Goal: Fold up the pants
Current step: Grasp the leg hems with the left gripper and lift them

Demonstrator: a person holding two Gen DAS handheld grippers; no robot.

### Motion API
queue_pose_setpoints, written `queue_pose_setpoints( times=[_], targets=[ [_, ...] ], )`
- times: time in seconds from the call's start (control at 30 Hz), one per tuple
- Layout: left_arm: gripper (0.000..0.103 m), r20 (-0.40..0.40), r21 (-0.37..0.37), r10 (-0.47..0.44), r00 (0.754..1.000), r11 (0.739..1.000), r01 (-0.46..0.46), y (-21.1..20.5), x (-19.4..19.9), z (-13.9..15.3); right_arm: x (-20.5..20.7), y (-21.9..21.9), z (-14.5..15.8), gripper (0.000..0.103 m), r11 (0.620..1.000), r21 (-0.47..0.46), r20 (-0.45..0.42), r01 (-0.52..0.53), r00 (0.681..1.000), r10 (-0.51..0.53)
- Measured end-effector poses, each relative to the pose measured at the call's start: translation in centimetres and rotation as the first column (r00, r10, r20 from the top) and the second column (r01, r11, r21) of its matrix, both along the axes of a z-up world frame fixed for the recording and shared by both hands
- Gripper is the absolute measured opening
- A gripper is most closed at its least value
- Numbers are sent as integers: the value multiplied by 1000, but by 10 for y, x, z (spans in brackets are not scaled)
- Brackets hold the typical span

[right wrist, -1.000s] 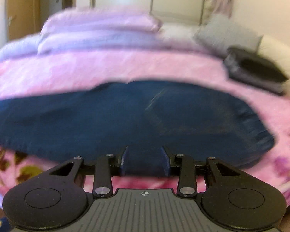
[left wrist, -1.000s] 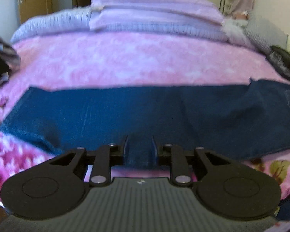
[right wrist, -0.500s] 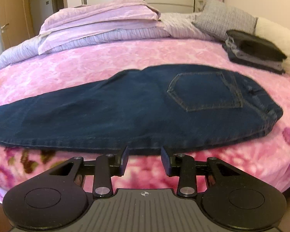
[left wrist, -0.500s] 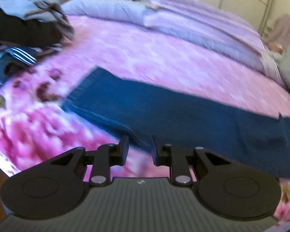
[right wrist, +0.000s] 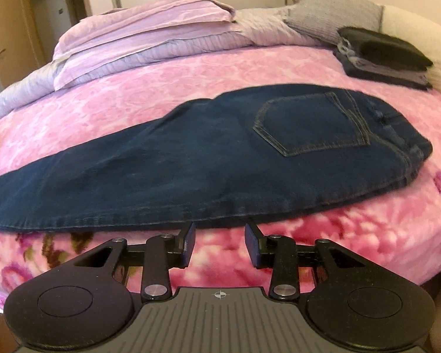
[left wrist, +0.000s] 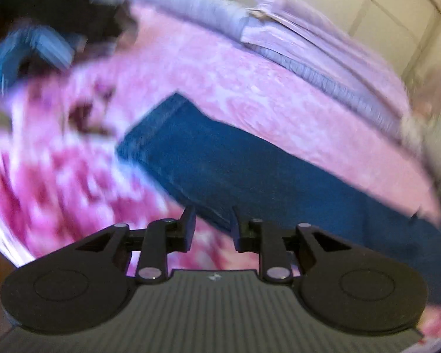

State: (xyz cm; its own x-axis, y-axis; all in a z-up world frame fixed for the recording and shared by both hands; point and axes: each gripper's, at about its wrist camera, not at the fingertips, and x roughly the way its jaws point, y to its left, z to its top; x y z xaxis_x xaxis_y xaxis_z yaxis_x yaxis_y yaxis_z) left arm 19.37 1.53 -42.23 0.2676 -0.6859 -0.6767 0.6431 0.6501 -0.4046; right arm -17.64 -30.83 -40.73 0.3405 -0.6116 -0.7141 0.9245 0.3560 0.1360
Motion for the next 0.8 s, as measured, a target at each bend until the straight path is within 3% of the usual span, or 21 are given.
queue_pose_setpoints(
  times=[0.1,0.2,0.33,0.5,0.63,0.73,0.8],
  targets=[
    [23,-238,-106,112,965,984,-141,16,16,-22,-4,-3,-1,34,1000,18,16,21,1000,-21],
    [23,-351,-168,175,920,955,-246,21,25,-33,-6,-5,-1,34,999,18,15,32,999,-32],
    [23,-375,-197,208,903,934,-297,14,27,-38,-7,-8,-2,34,999,23,21,38,999,-38],
    [23,-438,-257,272,857,875,-410,12,26,-48,-6,-13,-6,34,999,36,16,37,999,-38],
    [23,-399,-274,294,868,865,-419,10,20,-46,-9,-18,-5,34,999,34,19,41,999,-42],
    [23,-397,-276,312,863,856,-437,14,20,-45,-14,-23,-3,34,998,34,26,54,998,-54],
    [23,-354,-270,354,866,848,-457,20,26,-44,-18,-25,-1,34,998,33,33,60,998,-61]
  ],
)
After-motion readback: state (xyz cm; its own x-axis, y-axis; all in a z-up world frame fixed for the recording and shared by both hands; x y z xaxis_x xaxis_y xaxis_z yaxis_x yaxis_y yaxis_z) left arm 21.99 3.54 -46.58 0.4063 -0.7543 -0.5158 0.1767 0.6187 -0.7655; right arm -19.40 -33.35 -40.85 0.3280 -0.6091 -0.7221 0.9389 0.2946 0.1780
